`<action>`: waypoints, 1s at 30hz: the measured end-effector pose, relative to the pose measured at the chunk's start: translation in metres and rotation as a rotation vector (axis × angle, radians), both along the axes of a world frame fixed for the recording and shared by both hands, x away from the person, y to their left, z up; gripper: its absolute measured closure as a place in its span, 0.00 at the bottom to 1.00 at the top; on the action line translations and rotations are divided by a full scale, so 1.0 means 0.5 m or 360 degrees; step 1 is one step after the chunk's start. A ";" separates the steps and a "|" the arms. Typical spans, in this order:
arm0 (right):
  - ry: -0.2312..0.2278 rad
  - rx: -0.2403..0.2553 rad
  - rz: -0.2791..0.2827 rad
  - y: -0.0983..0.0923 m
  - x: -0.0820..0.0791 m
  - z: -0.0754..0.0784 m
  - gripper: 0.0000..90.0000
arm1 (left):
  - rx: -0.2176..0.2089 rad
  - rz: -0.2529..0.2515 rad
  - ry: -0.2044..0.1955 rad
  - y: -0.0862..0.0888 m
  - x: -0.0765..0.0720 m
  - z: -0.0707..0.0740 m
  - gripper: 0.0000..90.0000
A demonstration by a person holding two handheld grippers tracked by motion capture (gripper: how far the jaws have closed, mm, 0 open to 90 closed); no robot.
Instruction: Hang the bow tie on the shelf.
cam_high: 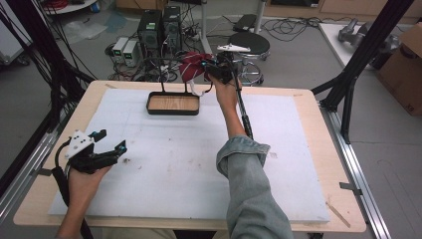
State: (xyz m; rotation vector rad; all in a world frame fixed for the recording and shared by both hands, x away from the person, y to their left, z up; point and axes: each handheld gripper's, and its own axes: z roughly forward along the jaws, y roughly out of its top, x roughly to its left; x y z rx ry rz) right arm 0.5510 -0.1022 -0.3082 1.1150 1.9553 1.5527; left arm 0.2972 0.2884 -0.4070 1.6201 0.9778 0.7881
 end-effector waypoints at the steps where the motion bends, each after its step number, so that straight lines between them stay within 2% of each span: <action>1: 0.0009 -0.0006 0.0002 -0.001 0.001 -0.003 0.82 | 0.0009 -0.0003 0.0002 0.000 0.000 0.000 0.21; 6: 0.0038 -0.0010 -0.0004 -0.001 0.004 -0.010 0.79 | 0.0012 -0.0009 0.0000 -0.001 0.001 0.000 0.21; 10: 0.0048 -0.0020 -0.0023 -0.001 0.006 -0.014 0.71 | 0.0010 -0.0008 0.0002 0.000 0.001 0.000 0.21; 15: 0.0055 -0.0009 -0.0028 -0.005 0.007 -0.014 0.69 | 0.0013 -0.0015 0.0007 -0.002 0.001 -0.001 0.21; 20: 0.0042 0.0013 -0.0050 -0.012 0.002 -0.005 0.63 | 0.0011 -0.0013 0.0004 -0.002 0.001 0.000 0.21; 21: 0.0035 0.0029 -0.0052 -0.021 0.000 0.000 0.57 | 0.0009 -0.0014 0.0003 -0.003 0.001 0.000 0.21; 22: 0.0035 0.0029 -0.0052 -0.021 0.000 0.000 0.57 | 0.0009 -0.0014 0.0003 -0.003 0.001 0.000 0.21; 26: 0.0013 0.0060 -0.0057 -0.045 -0.008 0.016 0.47 | 0.0007 -0.0007 0.0003 -0.002 0.001 0.000 0.21; 30: 0.0003 0.0071 -0.0062 -0.060 -0.014 0.025 0.42 | 0.0002 0.0002 0.0000 0.001 0.000 0.000 0.21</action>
